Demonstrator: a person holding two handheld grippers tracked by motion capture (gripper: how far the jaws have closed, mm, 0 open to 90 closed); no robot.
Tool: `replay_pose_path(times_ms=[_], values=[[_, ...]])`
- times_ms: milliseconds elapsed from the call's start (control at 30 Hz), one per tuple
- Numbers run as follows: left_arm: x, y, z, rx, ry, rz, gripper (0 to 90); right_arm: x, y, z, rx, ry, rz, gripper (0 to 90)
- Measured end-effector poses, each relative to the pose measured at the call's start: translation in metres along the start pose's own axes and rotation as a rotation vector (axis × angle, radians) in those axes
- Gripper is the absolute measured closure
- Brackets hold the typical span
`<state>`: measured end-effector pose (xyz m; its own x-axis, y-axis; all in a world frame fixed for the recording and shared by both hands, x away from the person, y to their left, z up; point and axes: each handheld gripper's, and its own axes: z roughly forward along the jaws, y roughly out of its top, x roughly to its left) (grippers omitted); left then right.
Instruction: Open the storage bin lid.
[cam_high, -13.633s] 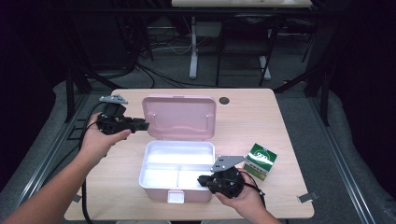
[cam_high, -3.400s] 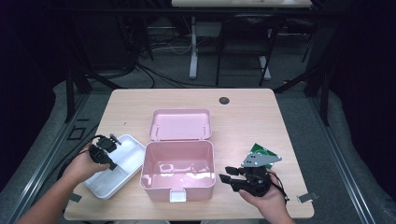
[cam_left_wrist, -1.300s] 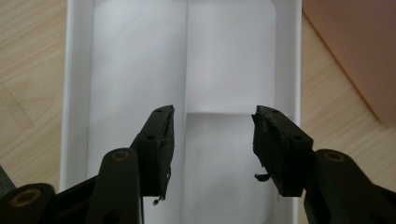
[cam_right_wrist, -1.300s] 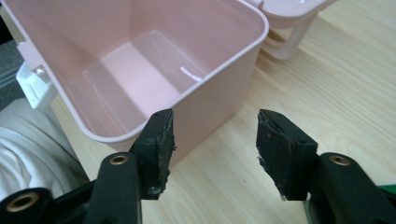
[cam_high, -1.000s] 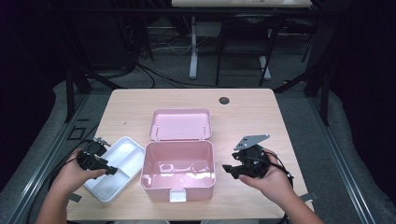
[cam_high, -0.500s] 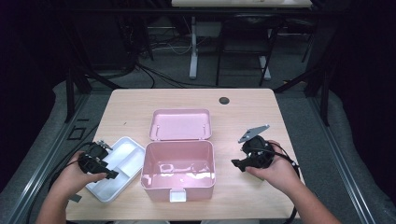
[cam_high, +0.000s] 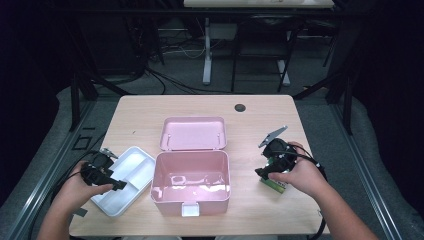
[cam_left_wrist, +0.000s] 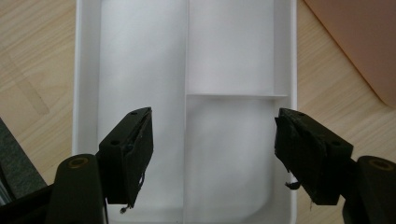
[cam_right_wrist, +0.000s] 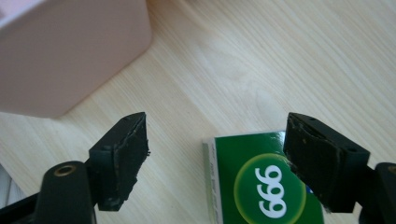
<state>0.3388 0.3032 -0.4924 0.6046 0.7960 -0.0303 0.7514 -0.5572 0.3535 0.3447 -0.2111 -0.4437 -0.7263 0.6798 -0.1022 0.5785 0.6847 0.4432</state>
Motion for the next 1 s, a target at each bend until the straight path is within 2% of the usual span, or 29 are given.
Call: replay_pose_path(times_ms=[167,433,800,833,867,1000], values=[[-0.001,0.000,0.000,-0.005,0.003,-0.001,28.5,-0.010,0.001,0.004,0.066,-0.008,0.012,15.4],[-0.001,0.001,-0.002,-0.015,0.004,0.001,27.7,-0.024,0.001,0.015,0.156,-0.011,0.029,13.5],[-0.003,0.001,-0.003,-0.020,0.002,0.001,27.7,-0.036,-0.003,0.029,0.265,0.010,-0.011,8.6],[-0.002,0.001,-0.003,-0.023,0.000,0.002,27.8,-0.036,-0.003,0.030,0.286,0.004,-0.005,7.6],[-0.002,0.001,-0.003,-0.024,0.001,0.002,27.7,-0.037,-0.005,0.033,0.278,-0.008,-0.004,6.8],[-0.001,0.001,-0.003,-0.020,0.005,0.002,27.8,-0.043,-0.008,0.038,0.311,-0.004,0.004,4.5]])
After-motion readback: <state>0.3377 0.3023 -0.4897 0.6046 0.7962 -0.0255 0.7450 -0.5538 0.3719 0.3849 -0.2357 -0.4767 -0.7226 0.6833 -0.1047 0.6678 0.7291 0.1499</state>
